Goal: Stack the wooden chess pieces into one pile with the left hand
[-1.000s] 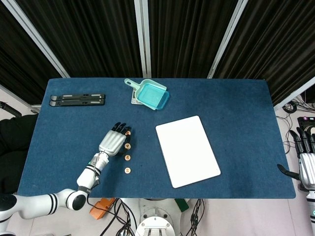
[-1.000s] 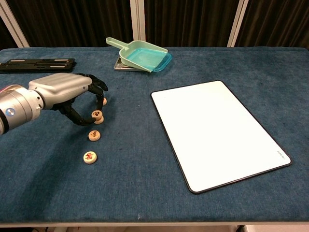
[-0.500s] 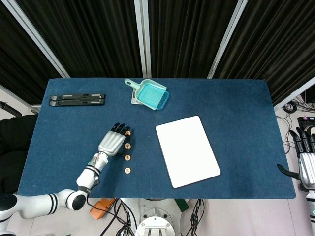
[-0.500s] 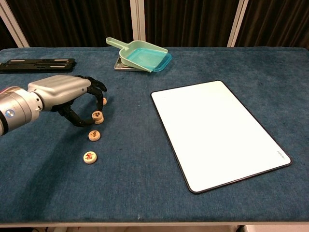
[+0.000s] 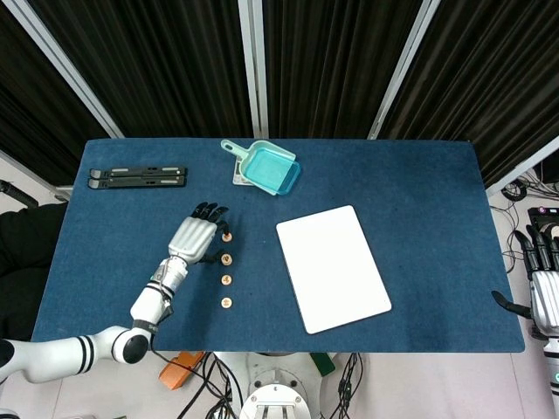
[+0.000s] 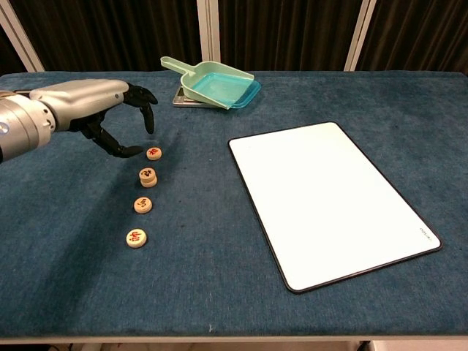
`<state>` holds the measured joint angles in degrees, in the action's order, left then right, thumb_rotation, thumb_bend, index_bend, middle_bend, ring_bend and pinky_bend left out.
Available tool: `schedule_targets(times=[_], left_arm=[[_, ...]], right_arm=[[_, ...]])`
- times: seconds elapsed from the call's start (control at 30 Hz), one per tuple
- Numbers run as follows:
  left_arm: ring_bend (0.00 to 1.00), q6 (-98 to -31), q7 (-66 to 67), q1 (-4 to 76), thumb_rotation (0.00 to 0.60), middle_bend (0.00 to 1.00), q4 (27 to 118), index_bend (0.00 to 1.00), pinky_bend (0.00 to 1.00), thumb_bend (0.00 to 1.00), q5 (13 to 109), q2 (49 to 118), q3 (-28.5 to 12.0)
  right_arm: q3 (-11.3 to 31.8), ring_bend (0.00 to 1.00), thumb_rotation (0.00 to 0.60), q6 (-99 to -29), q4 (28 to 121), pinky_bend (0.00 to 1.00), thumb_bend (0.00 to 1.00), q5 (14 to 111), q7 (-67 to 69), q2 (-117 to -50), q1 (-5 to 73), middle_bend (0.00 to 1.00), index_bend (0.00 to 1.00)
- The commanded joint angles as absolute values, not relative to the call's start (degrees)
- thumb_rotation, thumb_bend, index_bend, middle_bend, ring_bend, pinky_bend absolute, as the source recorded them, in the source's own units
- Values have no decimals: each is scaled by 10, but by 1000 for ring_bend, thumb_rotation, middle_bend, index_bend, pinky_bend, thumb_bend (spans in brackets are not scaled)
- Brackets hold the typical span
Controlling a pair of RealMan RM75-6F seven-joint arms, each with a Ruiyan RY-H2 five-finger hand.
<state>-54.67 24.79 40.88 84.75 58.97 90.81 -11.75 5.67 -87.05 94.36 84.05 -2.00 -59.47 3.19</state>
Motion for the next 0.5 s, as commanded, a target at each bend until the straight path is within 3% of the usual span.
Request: schedule_targets(times=[0.03,0.27,0.5], left_arm=[[0,-521,261,435,600,84,817,394,1,299,544,913,-140],[0,-495,294,470,600,84,761,416,1,202,480,944,-142],[0,-480,291,481,600,84,730,428,1,217,451,966,-133]], right_arm=[[57,0,600,-872,945,37,189,840,-21,-594,31,45,0],[58,0,600,-869,947,37,190,837,-26,-594,32,45,0],[59,0,600,-868,945,37,189,835,-25,-594,33,45,0]])
